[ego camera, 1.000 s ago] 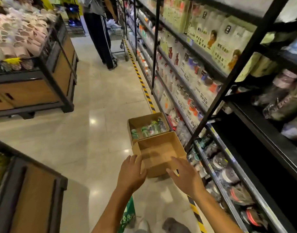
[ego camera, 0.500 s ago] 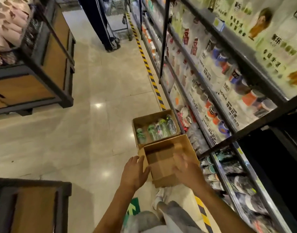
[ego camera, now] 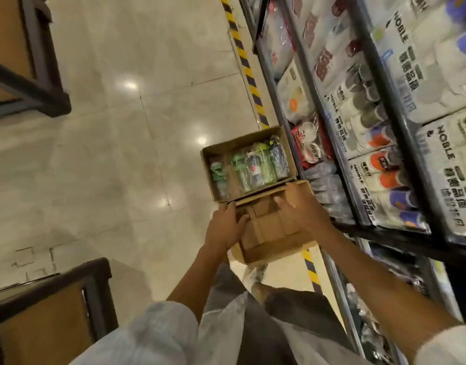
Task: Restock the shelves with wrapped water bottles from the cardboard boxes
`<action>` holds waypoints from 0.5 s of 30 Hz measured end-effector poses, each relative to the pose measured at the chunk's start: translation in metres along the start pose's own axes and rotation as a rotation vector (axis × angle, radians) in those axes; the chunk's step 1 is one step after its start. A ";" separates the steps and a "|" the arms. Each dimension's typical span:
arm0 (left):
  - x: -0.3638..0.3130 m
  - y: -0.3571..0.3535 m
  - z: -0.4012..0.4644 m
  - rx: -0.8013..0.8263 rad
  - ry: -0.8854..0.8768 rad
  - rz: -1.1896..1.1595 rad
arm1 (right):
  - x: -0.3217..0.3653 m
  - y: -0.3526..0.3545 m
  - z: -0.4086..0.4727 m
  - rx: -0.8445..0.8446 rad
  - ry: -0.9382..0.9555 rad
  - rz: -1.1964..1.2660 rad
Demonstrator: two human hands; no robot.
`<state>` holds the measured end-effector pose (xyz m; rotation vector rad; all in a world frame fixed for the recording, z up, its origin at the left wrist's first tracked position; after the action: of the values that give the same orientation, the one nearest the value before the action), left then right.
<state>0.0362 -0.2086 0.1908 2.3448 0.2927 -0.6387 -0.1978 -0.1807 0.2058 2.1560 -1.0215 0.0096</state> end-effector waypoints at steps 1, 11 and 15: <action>0.010 -0.003 0.025 0.027 0.020 -0.022 | 0.006 -0.001 0.020 0.009 -0.056 0.014; 0.116 -0.078 0.272 0.139 0.235 -0.374 | -0.014 -0.091 0.282 0.068 -0.238 0.019; 0.161 -0.138 0.363 0.141 0.339 -0.445 | -0.043 -0.141 0.387 0.009 -0.250 -0.014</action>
<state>-0.0101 -0.3426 -0.2053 2.5391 0.9707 -0.4691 -0.2439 -0.3346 -0.1755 2.2115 -1.1469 -0.2680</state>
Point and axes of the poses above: each hand's wrist, its own z-axis towards the middle knuckle, its own y-axis out of the back of the hand, x = y × z, the point moved 5 cm from there along z, towards the middle knuckle, and after that the axes turned 7 degrees about -y, right-handed, at the moved point
